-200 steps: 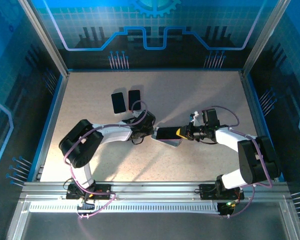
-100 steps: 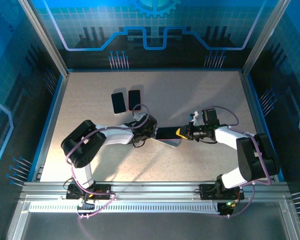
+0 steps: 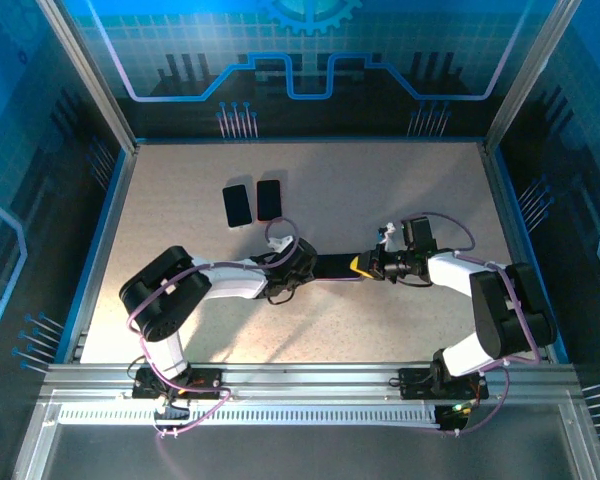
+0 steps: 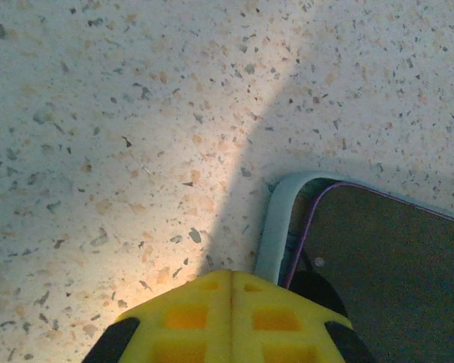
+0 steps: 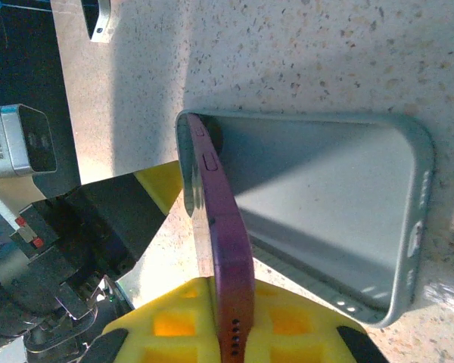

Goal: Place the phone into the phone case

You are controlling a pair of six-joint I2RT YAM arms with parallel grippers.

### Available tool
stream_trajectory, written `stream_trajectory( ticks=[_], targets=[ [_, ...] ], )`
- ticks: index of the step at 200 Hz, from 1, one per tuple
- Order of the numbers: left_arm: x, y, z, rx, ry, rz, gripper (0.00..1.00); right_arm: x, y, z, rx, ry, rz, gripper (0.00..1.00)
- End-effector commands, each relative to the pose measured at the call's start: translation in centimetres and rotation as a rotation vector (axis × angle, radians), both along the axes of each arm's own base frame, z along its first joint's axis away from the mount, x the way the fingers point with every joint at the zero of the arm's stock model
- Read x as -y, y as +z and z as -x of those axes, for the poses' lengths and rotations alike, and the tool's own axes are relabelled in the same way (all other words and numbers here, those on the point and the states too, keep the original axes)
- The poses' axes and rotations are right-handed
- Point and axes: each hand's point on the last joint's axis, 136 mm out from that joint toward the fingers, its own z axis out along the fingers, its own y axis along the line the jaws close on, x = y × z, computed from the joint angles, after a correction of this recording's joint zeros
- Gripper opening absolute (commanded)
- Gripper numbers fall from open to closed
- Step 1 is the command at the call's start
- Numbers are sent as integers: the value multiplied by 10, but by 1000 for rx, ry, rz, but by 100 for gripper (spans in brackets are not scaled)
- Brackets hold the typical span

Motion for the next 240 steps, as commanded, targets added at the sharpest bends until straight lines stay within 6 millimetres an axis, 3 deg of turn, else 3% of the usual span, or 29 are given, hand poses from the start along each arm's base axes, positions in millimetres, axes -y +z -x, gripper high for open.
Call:
stream_trajectory(
  ticks=[1,33,74,112,240],
  targets=[
    [8,-16,35,-112,-74,11,0,5,-24,10,-60,-7,89,0],
    [2,-9,25,-78,-64,-39,0,4,-23,10,-54,14,90,0],
    [-27,-15,7,-101,2,-109,0,4,-22,12,-47,48,108,0],
    [-39,-14,-7,-89,12,-188,0,5,-22,13,-47,67,127,0],
    [-15,-15,-31,-53,-31,-174,0,-1,-28,11,-77,97,113,0]
  ],
)
